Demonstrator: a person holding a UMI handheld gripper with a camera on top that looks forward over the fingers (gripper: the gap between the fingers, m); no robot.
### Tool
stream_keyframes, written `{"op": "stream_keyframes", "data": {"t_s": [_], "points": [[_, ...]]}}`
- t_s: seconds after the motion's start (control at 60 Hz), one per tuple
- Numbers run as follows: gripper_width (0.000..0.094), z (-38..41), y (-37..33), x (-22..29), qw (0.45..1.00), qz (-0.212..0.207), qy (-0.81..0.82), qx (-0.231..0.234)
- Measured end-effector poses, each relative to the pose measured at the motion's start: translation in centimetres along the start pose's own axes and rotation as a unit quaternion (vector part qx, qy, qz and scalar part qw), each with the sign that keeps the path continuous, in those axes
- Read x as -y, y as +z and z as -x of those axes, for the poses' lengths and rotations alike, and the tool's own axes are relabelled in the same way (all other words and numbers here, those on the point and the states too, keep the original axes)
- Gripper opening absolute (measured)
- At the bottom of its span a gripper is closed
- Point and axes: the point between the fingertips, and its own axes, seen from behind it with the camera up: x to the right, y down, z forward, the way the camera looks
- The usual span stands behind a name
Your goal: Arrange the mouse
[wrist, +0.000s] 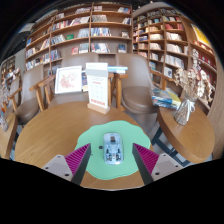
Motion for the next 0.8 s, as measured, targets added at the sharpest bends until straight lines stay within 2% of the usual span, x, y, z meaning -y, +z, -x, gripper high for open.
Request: {"op": "stream_keyframes", "data": {"t_s": [0.2, 0.383, 0.583, 0.8], "points": [[0.0854, 2.1, -12.3, -1.2, 0.999, -0.04, -0.021, 0.001], [0.0854, 5.2, -20.7, -6.3, 0.999, -0.036, -0.022, 0.029], [0.0852, 6.8, -24.5, -10.2, 0.997, -0.032, -0.048, 0.044], [0.0855, 6.4, -25.8, -10.8, 0.997, -0.046, -0.059, 0.038]]}}
